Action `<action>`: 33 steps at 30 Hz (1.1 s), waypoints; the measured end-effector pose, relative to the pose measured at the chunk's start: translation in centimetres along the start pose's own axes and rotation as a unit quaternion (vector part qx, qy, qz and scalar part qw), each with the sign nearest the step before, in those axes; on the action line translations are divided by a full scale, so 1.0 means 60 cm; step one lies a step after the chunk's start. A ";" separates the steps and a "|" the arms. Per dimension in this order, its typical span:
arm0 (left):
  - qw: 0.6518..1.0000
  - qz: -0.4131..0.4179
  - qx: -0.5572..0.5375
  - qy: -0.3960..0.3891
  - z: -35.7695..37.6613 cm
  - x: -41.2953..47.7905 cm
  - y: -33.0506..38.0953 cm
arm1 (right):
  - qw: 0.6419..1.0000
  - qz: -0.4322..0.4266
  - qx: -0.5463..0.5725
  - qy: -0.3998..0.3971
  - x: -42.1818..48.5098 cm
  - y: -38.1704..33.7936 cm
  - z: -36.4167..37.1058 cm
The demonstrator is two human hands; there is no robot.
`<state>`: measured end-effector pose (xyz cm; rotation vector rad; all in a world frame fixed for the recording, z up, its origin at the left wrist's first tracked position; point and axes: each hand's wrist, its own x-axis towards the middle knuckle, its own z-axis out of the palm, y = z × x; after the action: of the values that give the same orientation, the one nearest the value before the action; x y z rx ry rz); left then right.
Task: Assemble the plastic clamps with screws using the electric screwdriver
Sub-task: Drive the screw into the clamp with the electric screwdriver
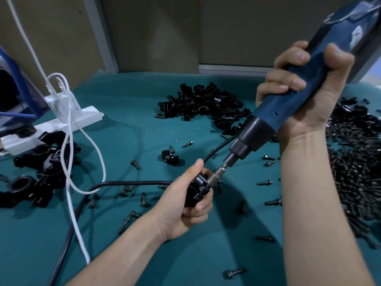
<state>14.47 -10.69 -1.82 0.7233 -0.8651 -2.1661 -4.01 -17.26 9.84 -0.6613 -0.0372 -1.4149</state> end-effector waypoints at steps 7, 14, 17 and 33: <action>1.000 -0.001 -0.005 0.007 0.001 0.000 0.000 | 1.000 -0.006 -0.005 0.009 0.001 0.003 -0.002; 1.000 0.004 -0.012 0.008 -0.001 0.001 0.000 | 1.000 0.000 -0.001 0.004 0.002 0.008 0.003; 1.000 0.011 -0.005 0.006 -0.002 0.001 -0.001 | 1.000 0.000 -0.014 0.008 0.003 0.010 0.004; 0.999 0.004 -0.003 0.040 0.004 0.001 0.002 | 0.999 -0.006 -0.036 0.027 0.003 0.019 0.008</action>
<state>14.32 -10.70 -1.60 0.7965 -0.8183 -2.1175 -2.76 -17.21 9.85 -0.6832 0.0518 -1.4510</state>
